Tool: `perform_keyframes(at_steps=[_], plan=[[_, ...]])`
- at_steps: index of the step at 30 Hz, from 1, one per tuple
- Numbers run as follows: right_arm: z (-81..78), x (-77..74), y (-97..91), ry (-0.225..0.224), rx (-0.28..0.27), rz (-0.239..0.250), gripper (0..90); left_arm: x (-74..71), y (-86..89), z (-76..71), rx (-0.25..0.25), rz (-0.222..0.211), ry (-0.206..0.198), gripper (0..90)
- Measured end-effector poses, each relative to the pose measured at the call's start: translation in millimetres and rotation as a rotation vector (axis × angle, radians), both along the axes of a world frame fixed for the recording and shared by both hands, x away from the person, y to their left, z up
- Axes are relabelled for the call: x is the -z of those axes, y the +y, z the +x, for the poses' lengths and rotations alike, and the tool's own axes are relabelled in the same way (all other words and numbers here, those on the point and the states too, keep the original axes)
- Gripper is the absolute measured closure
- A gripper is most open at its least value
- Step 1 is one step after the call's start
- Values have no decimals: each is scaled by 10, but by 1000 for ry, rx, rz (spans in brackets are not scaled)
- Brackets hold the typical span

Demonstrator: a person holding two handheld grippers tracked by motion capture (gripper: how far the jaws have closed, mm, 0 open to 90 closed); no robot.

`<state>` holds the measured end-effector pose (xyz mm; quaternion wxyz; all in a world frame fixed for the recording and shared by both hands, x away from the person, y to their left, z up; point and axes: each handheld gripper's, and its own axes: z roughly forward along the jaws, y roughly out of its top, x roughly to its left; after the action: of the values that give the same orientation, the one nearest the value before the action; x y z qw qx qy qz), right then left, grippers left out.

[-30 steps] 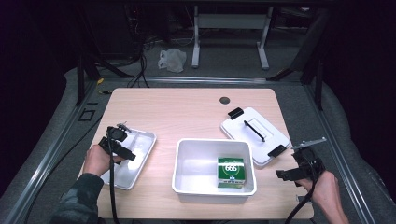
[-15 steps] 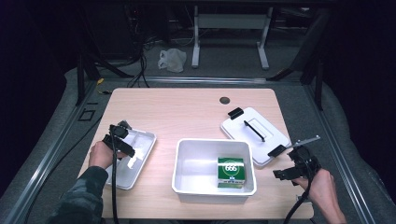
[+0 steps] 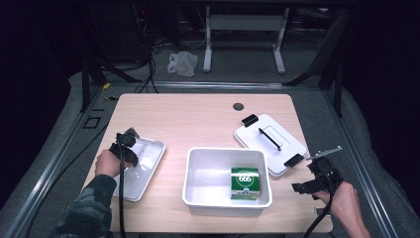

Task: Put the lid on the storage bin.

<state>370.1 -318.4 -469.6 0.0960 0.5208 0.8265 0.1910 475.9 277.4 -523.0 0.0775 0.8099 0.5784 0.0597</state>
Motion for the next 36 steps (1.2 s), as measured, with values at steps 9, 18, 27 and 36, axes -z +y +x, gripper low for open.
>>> perform_keyframes(at_steps=[9, 18, 27, 36], plan=[[29, -7, 36, 4, -9, -3, 64, 32, 19, -13, -4, 1, 20, 854], [7, -19, 31, 4, -9, -1, 67, 33, -7, -20, 14, 20, 24, 892], [14, -8, 22, 6, -20, -3, 68, -122, -7, -94, 62, 11, 1, 892], [-2, -22, 33, 8, -36, -14, 72, -407, -84, -160, 192, -24, -56, 892]])
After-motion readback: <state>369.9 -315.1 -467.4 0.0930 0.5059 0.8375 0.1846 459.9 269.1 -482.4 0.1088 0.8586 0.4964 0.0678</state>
